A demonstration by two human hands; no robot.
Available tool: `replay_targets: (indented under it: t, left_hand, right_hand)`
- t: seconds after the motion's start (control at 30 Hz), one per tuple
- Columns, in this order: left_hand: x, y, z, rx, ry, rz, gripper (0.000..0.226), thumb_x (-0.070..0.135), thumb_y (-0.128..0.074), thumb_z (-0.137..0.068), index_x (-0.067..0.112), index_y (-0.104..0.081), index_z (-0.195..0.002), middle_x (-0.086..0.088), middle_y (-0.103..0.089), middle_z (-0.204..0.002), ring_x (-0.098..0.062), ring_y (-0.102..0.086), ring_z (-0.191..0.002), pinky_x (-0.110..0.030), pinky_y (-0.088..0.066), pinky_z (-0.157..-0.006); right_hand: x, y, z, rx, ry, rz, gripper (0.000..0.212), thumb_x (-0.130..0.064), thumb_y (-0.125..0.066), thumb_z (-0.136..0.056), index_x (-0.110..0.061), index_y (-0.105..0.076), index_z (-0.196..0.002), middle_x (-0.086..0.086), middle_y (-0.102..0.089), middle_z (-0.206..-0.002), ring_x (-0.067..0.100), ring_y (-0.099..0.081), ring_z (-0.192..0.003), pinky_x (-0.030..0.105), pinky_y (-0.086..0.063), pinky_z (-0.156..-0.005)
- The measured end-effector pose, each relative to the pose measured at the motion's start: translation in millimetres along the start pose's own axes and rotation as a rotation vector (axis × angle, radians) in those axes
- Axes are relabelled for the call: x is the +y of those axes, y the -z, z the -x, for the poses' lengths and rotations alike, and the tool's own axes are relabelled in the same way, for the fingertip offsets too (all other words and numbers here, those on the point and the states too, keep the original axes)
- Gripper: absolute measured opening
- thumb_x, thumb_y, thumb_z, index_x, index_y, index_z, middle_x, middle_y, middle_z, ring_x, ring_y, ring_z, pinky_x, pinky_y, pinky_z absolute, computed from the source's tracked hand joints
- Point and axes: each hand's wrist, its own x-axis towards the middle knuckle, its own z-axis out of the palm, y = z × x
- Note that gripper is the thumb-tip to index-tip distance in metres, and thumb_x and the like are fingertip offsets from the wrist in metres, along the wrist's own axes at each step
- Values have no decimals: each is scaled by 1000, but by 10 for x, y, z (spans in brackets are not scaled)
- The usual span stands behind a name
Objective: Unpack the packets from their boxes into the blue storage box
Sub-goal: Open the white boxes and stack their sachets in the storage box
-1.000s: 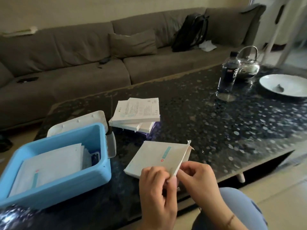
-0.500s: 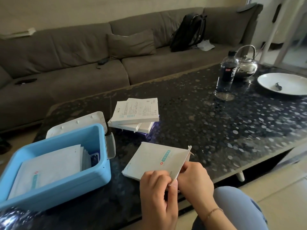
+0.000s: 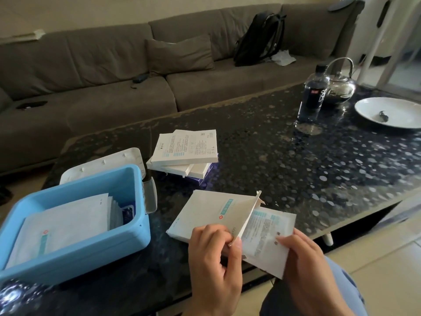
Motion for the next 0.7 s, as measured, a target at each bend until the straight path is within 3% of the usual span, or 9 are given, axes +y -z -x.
replay_targets:
  t: [0.07,0.23,0.3,0.4,0.43,0.5,0.57,0.6,0.7]
  left_hand:
    - [-3,-26,4,-17,8,-3,28,50,-44,-98,28,-50,-83,23,-53,-98,-16,-50,-98,-22,-54,-78]
    - [-15,-87,53,-83,-13,-92,28,44,-51,-94,22,-55,-77,19,-55,-92,-13,-50,-93,-26,-48,-80]
    - [-61,-113,86,-148,-45,-174,20,43,-54,-90,25,-53,-81,18,-54,-94,-8,-46,-94,-27,-46,-81]
    - [-96,-132,153,-243,-72,-260,27,45,-58,-79,30,-52,-100,16,-54,-109,-9,-44,-105,-36,-50,-87]
    - [-31,-120,161,-286,-75,-248,41,43,-60,-73,29,-53,-111,14,-54,-118,-12,-45,-112,-43,-49,-91]
    - [125,-169,180,-364,-172,-216,71,40,-63,-66,24,-47,-133,7,-51,-139,-18,-44,-130,-52,-43,-105]
    - [245,-257,203,-375,-289,-232,81,33,-69,-75,21,-35,-148,1,-42,-153,-19,-36,-143,-43,-36,-114]
    - [348,-232,171,-380,-302,-168,78,28,-69,-84,22,-30,-151,2,-38,-156,-18,-33,-145,-33,-34,-115]
    - [745,-34,7,-331,134,232,34,33,-45,-105,40,-40,-137,30,-56,-132,-4,-48,-134,-2,-37,-98]
  right_hand:
    - [-56,65,44,-8,-82,-180,34,-7,-38,-90,-4,-68,-107,20,-73,-103,39,-70,-93,57,-52,-85]
    - [-119,293,90,36,-74,-304,27,-11,-43,-85,-6,-67,-97,19,-74,-95,31,-73,-70,39,-57,-58]
    - [-177,410,115,40,-37,-301,33,-25,-69,-63,-6,-73,-90,23,-73,-94,33,-72,-69,39,-59,-54]
    - [-269,569,175,73,0,-221,85,-34,-88,-12,-8,-75,-93,26,-71,-98,39,-69,-79,45,-59,-58]
    - [-309,587,207,96,27,-161,80,-35,-88,-21,-8,-74,-95,26,-71,-98,39,-69,-78,44,-57,-60]
    - [-415,504,328,63,118,-121,32,-21,-73,-61,-6,-74,-89,22,-71,-80,30,-67,-59,34,-54,-53]
    - [-430,369,457,-21,180,-69,11,-8,-65,-72,1,-69,-75,14,-63,-59,15,-57,-41,16,-43,-41]
    - [-420,293,503,-103,214,-39,21,-17,-76,-67,1,-65,-65,9,-61,-57,11,-55,-39,12,-40,-39]
    - [-422,20,589,-318,372,168,61,-57,-91,-42,-8,-66,-68,-1,-76,-98,12,-73,-87,14,-55,-68]
